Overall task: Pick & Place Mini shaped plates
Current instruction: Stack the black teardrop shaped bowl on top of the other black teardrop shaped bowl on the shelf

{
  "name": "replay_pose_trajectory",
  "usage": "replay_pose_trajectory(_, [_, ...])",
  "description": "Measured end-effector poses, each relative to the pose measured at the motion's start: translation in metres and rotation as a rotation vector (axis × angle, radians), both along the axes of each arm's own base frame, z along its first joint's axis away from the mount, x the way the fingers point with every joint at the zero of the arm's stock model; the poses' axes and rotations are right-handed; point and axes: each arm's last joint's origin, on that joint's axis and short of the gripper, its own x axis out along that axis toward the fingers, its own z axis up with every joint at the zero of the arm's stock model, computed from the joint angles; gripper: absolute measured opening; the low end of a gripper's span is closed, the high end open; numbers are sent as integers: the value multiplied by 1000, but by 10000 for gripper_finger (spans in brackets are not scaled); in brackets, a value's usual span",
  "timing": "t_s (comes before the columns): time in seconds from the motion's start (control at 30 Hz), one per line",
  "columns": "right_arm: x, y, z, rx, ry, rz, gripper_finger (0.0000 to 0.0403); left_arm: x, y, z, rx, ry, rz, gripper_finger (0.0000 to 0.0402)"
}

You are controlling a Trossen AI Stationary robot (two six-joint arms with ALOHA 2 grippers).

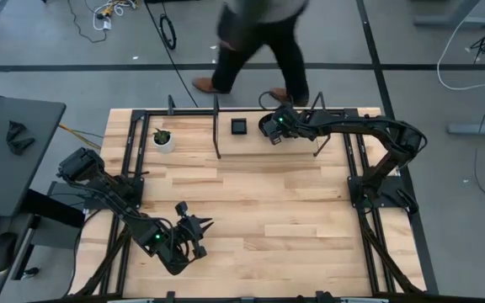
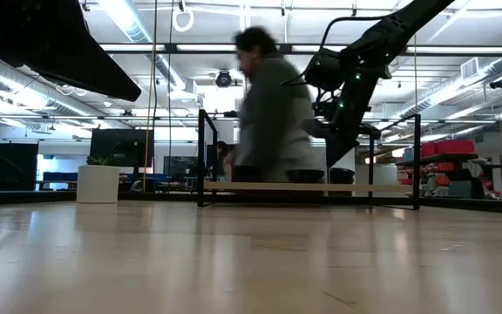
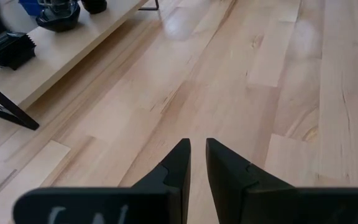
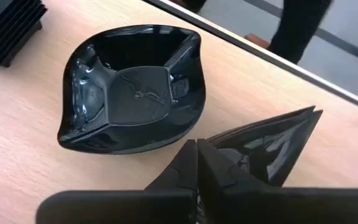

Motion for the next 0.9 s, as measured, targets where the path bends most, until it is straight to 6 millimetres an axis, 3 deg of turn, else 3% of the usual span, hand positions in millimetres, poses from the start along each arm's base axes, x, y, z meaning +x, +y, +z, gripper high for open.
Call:
replay_pose_trajectory(0.4, [-10, -1, -7, 41, 80, -90, 2, 0, 0, 0, 0, -1, 0, 55])
replay_pose_trajectory(0.73, [-2, -4, -17, 66, 97, 52, 2, 1, 0, 0, 0, -3, 1, 55])
replay_pose_trajectory(0.9, [-3, -4, -19, 47, 139, 40, 2, 2, 1, 0, 2, -2, 3, 55])
